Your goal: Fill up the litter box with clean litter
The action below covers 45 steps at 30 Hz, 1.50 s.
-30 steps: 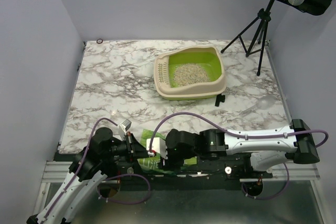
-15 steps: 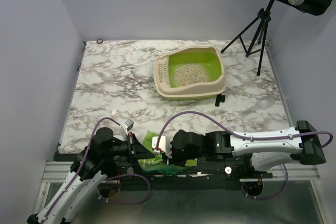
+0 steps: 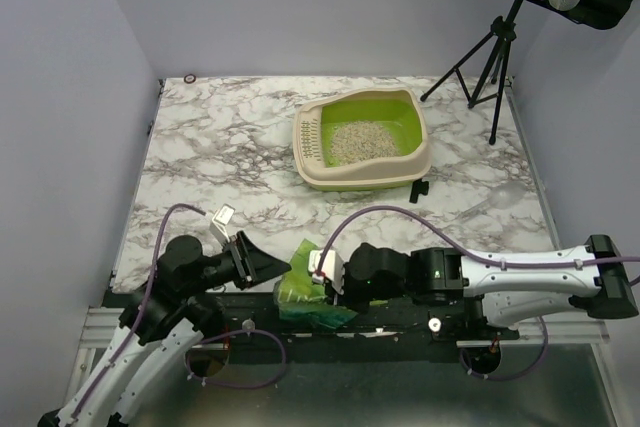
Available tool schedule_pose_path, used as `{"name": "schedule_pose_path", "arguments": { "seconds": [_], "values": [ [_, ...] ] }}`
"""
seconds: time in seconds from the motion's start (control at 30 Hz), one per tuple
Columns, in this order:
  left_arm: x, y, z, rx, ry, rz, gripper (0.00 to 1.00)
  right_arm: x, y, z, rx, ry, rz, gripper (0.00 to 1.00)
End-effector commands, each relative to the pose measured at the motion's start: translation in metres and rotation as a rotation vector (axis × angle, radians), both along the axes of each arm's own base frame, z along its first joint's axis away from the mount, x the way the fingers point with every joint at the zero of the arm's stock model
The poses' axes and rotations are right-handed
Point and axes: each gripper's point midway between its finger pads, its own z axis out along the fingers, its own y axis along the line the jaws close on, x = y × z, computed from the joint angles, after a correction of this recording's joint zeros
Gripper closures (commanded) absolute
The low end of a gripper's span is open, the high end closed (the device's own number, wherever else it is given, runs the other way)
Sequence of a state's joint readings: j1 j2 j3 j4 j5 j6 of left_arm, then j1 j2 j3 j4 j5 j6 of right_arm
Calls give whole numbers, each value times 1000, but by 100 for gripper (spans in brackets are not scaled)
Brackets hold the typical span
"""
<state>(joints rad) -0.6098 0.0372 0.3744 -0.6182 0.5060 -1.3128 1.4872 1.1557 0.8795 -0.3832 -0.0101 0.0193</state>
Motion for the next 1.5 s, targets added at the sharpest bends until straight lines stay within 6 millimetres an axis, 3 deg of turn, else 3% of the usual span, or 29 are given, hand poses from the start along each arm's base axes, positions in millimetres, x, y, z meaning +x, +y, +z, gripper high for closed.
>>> {"name": "schedule_pose_path", "arguments": {
  "seconds": [0.0,0.1,0.2,0.33,0.47,0.53,0.73,0.93,1.1,1.47],
  "values": [
    [47,13,39,253,-356,87,52,22,-36,-27,-187,11,-84,100],
    [62,9,65,318,-497,57,52,35,-30,-10,-141,-3,-55,100],
    [70,-4,87,288,-611,13,52,64,-20,18,-89,-65,-81,100],
    [79,-17,87,288,-645,-34,52,101,-8,59,-5,-145,-73,100],
    [80,-27,92,278,-708,-96,52,112,-6,94,38,-228,33,100],
    [85,-27,97,296,-755,-94,52,113,-6,100,24,-242,89,100],
    [92,-35,108,293,-950,-137,48,96,2,92,14,-159,282,100],
    [96,-46,76,335,-1074,-259,45,88,8,72,19,-68,389,100],
    [81,-50,43,321,-1162,-368,44,96,4,65,31,-60,367,100],
    [58,-57,33,263,-1215,-474,41,101,-3,54,51,-51,318,100]
  ]
}}
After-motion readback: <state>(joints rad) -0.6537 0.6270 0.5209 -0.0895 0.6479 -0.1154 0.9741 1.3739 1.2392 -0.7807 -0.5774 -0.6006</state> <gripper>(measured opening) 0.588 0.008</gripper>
